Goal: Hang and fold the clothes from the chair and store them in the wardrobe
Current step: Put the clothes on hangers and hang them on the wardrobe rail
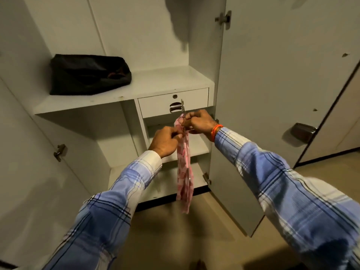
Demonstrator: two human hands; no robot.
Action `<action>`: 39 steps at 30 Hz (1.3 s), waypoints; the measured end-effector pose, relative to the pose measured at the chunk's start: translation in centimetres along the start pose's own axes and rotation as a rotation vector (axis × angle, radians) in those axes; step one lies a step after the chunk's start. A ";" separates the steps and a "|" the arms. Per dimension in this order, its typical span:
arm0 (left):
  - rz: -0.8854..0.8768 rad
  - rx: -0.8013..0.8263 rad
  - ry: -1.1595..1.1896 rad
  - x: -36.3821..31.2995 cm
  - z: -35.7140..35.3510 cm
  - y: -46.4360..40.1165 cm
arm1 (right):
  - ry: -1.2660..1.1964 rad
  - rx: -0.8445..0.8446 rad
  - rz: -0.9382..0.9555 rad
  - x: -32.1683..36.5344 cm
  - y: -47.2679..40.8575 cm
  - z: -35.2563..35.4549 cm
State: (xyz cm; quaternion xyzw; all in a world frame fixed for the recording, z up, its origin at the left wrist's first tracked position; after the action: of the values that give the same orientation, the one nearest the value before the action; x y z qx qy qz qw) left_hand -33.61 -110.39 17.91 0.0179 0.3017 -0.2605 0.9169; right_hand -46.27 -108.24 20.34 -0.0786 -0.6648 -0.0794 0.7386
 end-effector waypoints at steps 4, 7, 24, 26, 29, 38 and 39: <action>-0.099 -0.042 -0.190 -0.5 2.4 -5.8 | 0.011 0.070 0.028 3.6 -5.9 0.4; -0.195 -0.051 -0.352 -1.1 4.2 -11.1 | 0.068 0.088 0.036 6.0 -11.2 1.2; -0.343 -0.290 -0.464 2.5 18.1 -37.8 | 0.552 -0.178 0.505 22.0 -35.5 1.6; -0.395 -0.352 -0.449 2.5 20.4 -40.4 | 0.578 -0.284 0.588 24.2 -37.7 1.3; -0.460 -0.414 -0.418 2.5 23.4 -43.9 | 0.650 -0.388 0.641 27.1 -40.6 1.2; -0.619 -0.452 -0.313 -0.3 30.3 -53.2 | 0.907 -0.565 0.799 35.7 -46.8 1.7; -0.630 -0.445 -0.295 -0.8 30.9 -54.1 | 0.932 -0.584 0.824 36.6 -47.3 2.0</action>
State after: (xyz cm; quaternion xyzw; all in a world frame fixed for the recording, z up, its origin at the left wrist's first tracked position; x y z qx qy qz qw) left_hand -43.78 -162.58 50.37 -0.3114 0.2065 -0.4566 0.8074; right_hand -54.93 -154.43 57.48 -0.4786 -0.1449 0.0066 0.8660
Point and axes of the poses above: each hand's wrist, its own y-axis away from the middle knuckle, its own z-axis out of the back of the hand, x = y × z, the point moved 7 cm from there along -y, towards the middle knuckle, and after that the axes turned 11 degrees about -y, right-handed, at the moved point
